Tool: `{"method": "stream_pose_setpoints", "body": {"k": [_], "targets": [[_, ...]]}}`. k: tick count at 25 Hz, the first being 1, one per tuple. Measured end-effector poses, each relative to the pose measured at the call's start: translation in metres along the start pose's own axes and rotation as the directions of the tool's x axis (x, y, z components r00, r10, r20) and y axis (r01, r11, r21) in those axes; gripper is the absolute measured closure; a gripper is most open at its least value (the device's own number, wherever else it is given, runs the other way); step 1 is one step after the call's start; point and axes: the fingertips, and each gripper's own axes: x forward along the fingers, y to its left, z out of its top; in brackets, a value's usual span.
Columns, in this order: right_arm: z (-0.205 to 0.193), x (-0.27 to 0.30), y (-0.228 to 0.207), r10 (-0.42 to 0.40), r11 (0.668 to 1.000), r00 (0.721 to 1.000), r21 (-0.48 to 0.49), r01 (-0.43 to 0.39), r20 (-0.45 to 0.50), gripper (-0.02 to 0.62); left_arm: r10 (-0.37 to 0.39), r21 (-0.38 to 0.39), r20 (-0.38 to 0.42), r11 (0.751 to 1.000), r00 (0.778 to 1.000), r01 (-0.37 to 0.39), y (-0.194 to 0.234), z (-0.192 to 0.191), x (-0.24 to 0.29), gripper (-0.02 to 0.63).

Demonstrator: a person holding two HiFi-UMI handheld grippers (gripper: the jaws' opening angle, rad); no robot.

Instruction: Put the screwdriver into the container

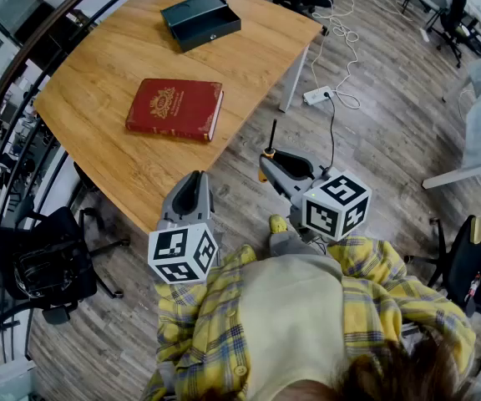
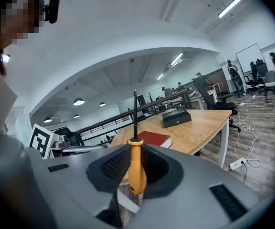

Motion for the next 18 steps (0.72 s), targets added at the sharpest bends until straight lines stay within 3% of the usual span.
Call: {"method": "stream_pose_setpoints", "body": {"k": [18], "targets": [[0.001,0.006,-0.032,0.013,0.999,1.0,0.03,-0.013,-0.017,0.471,0.028,0.006,-0.027,1.0,0.999,-0.027,-0.007,-0.005,0.022,0.565]]}}
